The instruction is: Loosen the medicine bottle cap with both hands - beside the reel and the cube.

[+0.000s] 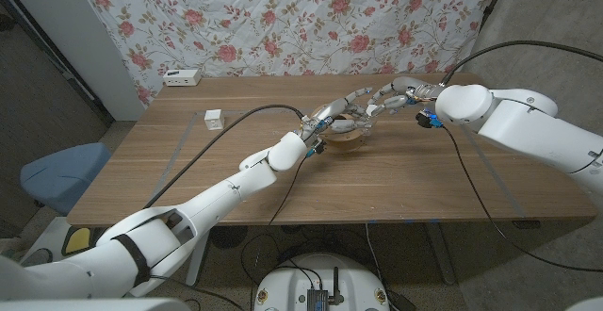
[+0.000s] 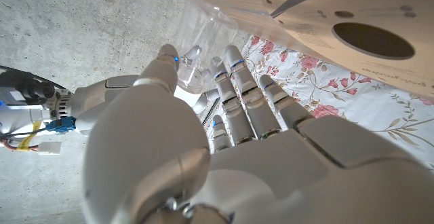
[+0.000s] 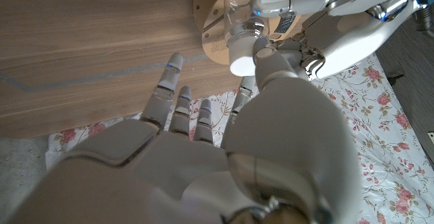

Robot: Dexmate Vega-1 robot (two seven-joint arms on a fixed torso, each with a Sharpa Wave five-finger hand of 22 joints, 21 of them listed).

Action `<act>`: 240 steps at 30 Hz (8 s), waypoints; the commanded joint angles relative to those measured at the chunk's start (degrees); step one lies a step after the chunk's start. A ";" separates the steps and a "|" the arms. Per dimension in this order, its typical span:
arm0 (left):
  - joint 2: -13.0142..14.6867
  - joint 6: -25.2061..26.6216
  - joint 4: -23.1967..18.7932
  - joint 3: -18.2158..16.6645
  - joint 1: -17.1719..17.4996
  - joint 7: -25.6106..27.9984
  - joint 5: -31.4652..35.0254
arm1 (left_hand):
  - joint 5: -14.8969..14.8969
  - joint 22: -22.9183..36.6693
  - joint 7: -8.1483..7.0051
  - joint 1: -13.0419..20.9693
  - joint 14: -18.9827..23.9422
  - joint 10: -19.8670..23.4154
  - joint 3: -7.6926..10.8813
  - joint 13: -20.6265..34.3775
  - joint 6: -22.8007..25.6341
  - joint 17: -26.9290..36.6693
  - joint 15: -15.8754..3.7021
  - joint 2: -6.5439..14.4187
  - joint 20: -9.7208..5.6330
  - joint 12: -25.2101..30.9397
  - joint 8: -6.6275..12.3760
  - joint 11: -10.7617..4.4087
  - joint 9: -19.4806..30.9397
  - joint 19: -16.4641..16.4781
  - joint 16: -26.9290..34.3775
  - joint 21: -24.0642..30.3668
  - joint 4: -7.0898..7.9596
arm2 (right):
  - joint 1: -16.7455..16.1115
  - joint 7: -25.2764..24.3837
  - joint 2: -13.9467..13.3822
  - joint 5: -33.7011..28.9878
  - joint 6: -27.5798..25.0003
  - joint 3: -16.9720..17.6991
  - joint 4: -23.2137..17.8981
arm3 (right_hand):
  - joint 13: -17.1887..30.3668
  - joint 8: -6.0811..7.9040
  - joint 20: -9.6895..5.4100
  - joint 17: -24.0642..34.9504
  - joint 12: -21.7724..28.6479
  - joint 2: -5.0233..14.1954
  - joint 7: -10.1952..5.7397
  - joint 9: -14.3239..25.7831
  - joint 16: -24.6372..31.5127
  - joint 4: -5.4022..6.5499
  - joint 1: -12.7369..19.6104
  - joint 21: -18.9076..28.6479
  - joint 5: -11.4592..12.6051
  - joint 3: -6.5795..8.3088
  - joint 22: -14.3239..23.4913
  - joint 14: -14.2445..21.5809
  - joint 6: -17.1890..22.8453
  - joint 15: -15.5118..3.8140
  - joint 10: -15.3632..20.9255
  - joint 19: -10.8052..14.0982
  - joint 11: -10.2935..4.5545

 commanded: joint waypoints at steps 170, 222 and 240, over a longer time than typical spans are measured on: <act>-1.77 -6.85 6.44 0.72 -1.92 5.31 3.07 | 0.34 0.15 -0.76 0.27 0.13 3.95 0.30 0.29 1.18 0.14 -4.56 0.55 -3.84 0.63 0.16 -2.74 0.07 0.21 0.00 0.01 -0.11 | 6.88 -1.49 1.40 4.26 -11.56 -4.03 -1.44 | 0.33 -3.12 -0.12 -0.34 -0.49 -8.74 12.16 1.47 -1.17 2.03 -22.45 0.03 1.68 -9.14 0.09 4.93 -3.12 3.14 2.50 2.81 9.07; -1.70 -6.37 6.40 0.62 -1.91 4.05 2.30 | 0.35 0.15 -0.55 -0.12 0.00 3.90 0.43 0.27 1.97 0.11 -4.38 0.67 -3.72 0.54 0.11 -2.66 0.07 0.13 -0.06 0.00 -0.02 | 5.25 -6.27 3.02 2.23 -12.17 -4.20 -2.78 | -0.01 5.12 -0.30 -0.24 -0.56 -7.08 7.57 5.31 -0.92 0.11 -14.46 0.16 -0.22 -5.26 0.00 8.59 7.12 3.16 8.30 6.91 8.97; -1.89 -6.69 7.19 0.69 -2.29 3.79 2.09 | 0.34 0.15 -0.59 -0.15 -0.02 3.85 0.47 0.27 2.23 0.12 -4.40 0.67 -3.73 0.52 0.08 -2.69 0.08 0.19 -0.04 0.02 -0.07 | 4.41 -7.98 3.62 1.45 -12.31 -3.87 -3.19 | -0.05 5.56 -0.30 -0.23 -0.59 -6.88 6.95 4.43 -0.76 0.06 -13.10 0.20 -0.25 -4.61 -0.03 9.69 8.92 3.11 9.61 8.05 8.46</act>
